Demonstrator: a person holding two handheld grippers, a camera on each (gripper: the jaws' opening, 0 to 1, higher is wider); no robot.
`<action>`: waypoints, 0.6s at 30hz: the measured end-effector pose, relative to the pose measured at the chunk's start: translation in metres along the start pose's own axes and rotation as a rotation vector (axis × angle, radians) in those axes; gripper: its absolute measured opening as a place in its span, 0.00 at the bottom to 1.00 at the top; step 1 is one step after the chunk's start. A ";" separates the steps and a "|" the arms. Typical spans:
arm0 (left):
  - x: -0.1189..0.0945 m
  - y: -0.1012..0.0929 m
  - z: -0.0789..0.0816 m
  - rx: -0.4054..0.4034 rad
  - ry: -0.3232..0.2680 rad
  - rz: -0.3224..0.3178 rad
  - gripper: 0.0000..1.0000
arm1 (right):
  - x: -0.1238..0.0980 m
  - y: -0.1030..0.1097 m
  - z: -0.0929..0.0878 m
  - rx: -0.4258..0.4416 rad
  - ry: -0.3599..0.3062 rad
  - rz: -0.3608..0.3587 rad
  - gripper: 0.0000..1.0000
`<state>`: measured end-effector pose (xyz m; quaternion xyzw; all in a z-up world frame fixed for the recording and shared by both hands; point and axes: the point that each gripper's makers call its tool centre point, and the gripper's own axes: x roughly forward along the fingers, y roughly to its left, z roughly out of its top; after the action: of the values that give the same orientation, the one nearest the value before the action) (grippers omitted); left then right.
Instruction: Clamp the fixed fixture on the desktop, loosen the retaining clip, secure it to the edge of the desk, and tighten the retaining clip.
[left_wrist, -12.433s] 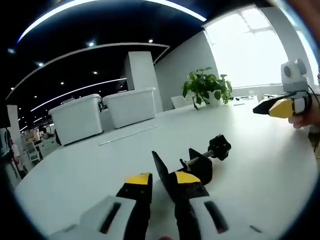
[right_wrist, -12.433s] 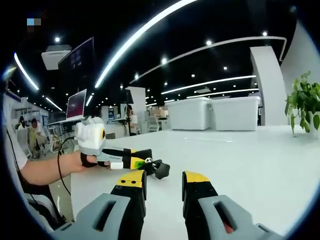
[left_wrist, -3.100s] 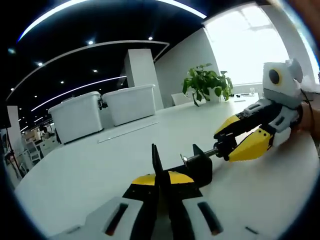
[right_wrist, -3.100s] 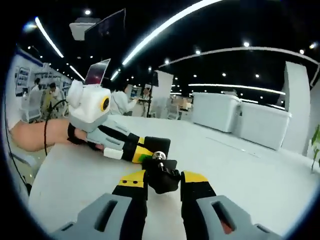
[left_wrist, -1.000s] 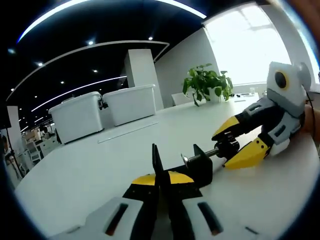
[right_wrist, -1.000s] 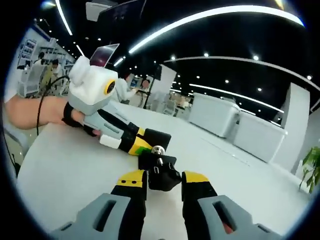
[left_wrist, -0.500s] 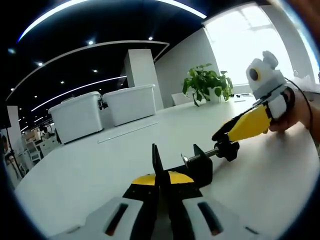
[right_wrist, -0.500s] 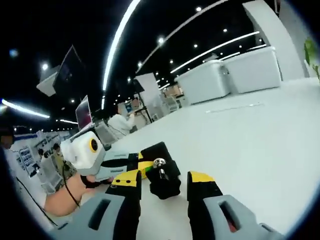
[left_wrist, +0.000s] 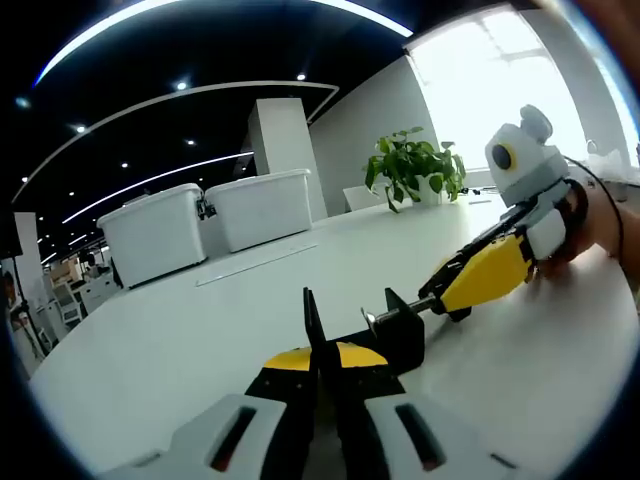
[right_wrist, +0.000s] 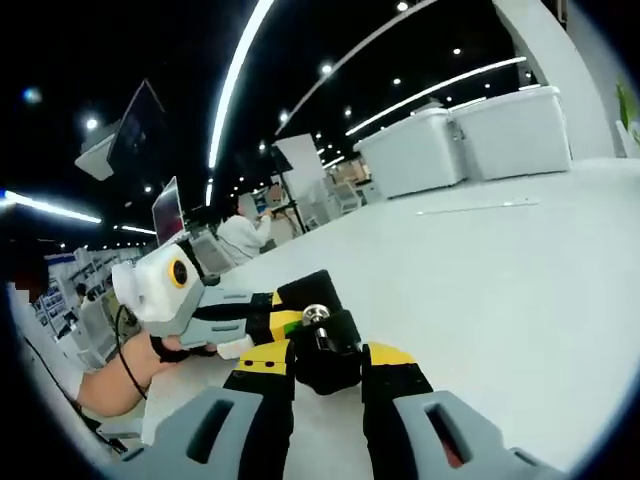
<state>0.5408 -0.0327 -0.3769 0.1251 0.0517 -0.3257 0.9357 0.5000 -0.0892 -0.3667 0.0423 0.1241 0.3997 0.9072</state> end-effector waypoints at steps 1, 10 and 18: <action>0.000 0.000 0.000 0.002 -0.001 0.000 0.06 | 0.000 0.001 0.001 -0.061 -0.010 -0.002 0.26; 0.001 -0.001 0.000 0.004 -0.001 -0.002 0.06 | 0.001 0.006 0.003 -0.485 -0.030 -0.075 0.25; 0.001 -0.001 0.000 0.006 0.000 0.002 0.06 | 0.004 0.004 -0.001 -0.603 -0.013 -0.108 0.26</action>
<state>0.5411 -0.0336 -0.3769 0.1280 0.0503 -0.3248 0.9357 0.4991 -0.0836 -0.3674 -0.2328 -0.0040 0.3694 0.8997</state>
